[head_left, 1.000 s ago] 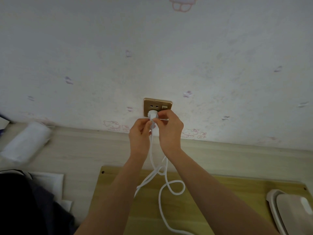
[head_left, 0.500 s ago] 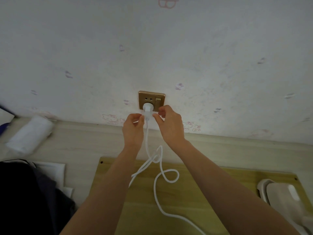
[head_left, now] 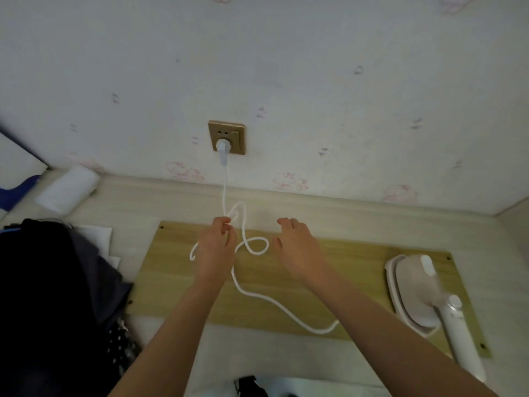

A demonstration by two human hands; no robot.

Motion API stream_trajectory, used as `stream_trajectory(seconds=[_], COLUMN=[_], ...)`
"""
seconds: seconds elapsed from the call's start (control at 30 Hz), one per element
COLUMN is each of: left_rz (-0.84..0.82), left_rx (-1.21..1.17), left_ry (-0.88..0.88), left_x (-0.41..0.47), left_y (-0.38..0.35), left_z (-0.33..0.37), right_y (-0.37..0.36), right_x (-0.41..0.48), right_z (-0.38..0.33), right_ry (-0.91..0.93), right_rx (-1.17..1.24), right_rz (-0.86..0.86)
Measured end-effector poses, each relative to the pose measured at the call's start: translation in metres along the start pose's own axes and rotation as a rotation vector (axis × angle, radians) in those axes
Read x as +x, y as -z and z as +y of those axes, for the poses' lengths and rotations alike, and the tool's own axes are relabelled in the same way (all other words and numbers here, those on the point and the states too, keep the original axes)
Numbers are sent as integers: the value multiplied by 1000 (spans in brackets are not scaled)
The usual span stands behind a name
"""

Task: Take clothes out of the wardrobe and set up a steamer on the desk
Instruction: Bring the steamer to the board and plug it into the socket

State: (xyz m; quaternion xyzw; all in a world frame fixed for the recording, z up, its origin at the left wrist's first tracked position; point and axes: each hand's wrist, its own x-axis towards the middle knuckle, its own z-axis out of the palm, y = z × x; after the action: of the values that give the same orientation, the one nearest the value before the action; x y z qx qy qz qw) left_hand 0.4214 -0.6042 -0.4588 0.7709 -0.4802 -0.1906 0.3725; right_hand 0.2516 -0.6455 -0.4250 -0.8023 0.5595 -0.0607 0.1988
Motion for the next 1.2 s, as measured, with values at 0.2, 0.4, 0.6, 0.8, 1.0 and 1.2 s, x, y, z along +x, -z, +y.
stream_trajectory(seconds=[0.2,0.4,0.6,0.8,1.0,1.2], left_rz=[-27,-114,-253,-398,-422,-498], left_rx=[277,323,365,367,435,479], left_ry=[-242,-311,-316,-360,-501,-591], left_x=[-129,-229,-309,-372,-424,-489], left_y=[-14,-34,-39,-26,6,27], left_z=[9,16,16,5,-21,-25], right_y=[-14,-22,-36,-59,-83,-93], right_x=[-104,-206,-293,-365,-455,-548], right_z=[47,78,95,81,62,51], right_ry=[56,100,9,-128,-273,-414], right_rx=[-134,-128,-106,-45,-25,-11], right_rz=[-26,-34,-93,-98,-61,-46])
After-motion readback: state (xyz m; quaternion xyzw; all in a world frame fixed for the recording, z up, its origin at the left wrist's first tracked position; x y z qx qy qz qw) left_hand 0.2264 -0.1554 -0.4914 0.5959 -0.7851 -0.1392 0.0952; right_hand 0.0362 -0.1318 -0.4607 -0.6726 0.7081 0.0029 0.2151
